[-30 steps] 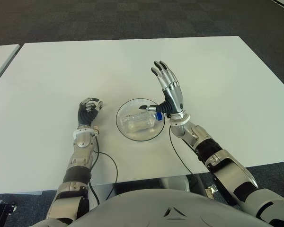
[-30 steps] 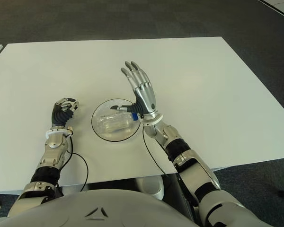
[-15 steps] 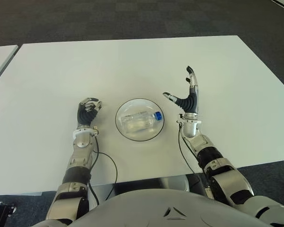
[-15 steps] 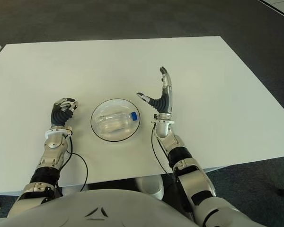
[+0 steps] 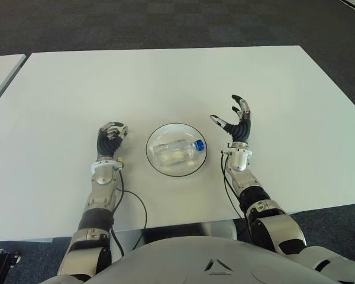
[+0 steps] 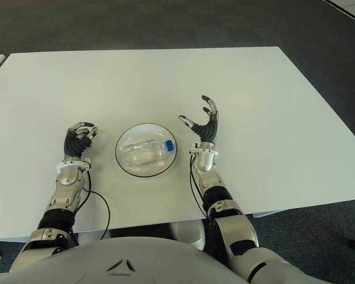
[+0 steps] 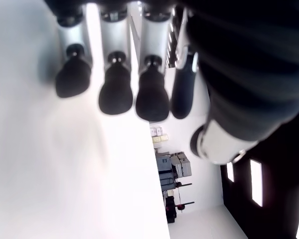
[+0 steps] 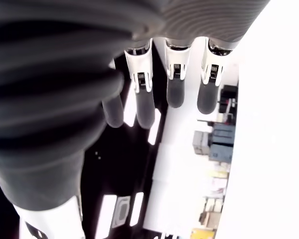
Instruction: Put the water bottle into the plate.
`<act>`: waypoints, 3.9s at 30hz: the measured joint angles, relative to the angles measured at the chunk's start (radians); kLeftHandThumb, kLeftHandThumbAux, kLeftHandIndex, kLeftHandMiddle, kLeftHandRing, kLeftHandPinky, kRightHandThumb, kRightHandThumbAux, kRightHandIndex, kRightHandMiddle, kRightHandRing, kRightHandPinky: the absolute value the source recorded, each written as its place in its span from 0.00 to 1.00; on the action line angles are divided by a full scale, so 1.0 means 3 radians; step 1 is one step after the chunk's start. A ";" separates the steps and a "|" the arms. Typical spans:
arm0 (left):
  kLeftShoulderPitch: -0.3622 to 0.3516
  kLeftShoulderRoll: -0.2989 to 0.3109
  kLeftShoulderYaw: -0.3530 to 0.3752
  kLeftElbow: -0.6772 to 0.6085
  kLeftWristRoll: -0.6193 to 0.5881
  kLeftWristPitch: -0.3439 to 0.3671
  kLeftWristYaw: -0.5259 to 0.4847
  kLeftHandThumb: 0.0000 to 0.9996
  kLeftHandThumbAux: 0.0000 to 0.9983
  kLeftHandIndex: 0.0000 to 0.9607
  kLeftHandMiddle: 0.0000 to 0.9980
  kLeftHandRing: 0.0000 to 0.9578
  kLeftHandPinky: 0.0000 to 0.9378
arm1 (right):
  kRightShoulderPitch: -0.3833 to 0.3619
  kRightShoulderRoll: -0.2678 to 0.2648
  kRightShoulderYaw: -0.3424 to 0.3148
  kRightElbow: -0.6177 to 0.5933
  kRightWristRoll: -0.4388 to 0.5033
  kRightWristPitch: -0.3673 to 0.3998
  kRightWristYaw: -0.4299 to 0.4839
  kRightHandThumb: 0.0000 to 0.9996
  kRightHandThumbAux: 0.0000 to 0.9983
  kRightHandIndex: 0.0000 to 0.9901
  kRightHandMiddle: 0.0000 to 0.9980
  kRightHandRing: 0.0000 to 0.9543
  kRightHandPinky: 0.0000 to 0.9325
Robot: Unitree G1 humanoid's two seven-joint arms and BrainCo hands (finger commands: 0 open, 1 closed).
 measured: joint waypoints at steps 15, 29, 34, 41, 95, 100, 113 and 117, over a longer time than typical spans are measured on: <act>0.0001 -0.0012 -0.0004 -0.0058 -0.0002 0.0058 0.0000 0.71 0.72 0.46 0.77 0.79 0.81 | -0.0017 0.0101 -0.0470 0.0177 0.0509 -0.0042 0.0665 0.00 0.97 0.44 0.45 0.47 0.52; 0.0000 -0.0013 -0.0003 -0.0050 -0.0007 0.0062 -0.0001 0.71 0.72 0.46 0.78 0.80 0.82 | -0.0054 0.0188 -0.0660 0.0352 0.0530 -0.0073 0.0659 0.65 0.75 0.45 0.55 0.57 0.59; -0.0003 -0.0014 -0.0002 -0.0018 -0.0008 0.0054 -0.0001 0.71 0.72 0.46 0.78 0.80 0.82 | -0.0115 0.0234 -0.0712 0.0509 0.0529 -0.0072 0.0595 0.70 0.73 0.44 0.56 0.58 0.59; -0.0020 -0.0014 -0.0001 0.0033 -0.0006 -0.0001 -0.0001 0.71 0.72 0.46 0.78 0.80 0.82 | -0.0177 0.0248 -0.0762 0.0680 0.0524 -0.0071 0.0531 0.71 0.73 0.44 0.56 0.59 0.59; 0.0113 -0.0084 -0.0002 -0.0261 -0.0143 0.0208 -0.0089 0.84 0.67 0.43 0.55 0.78 0.79 | 0.0010 0.0138 -0.0418 0.0012 0.0254 0.0860 0.0734 0.71 0.73 0.43 0.52 0.55 0.59; 0.0115 -0.0084 0.0000 -0.0269 -0.0146 0.0215 -0.0108 0.84 0.68 0.43 0.54 0.77 0.79 | 0.0031 0.0113 -0.0381 -0.0028 0.0249 0.0891 0.0786 0.71 0.73 0.43 0.52 0.55 0.60; 0.0116 -0.0082 0.0001 -0.0299 -0.0130 0.0268 -0.0132 0.84 0.67 0.43 0.54 0.78 0.79 | 0.0055 0.0085 -0.0352 -0.0056 0.0248 0.0894 0.0861 0.71 0.73 0.43 0.51 0.55 0.59; 0.0116 -0.0081 0.0002 -0.0304 -0.0130 0.0278 -0.0132 0.84 0.67 0.43 0.54 0.78 0.79 | 0.0058 0.0083 -0.0352 -0.0059 0.0248 0.0894 0.0863 0.71 0.73 0.43 0.52 0.56 0.60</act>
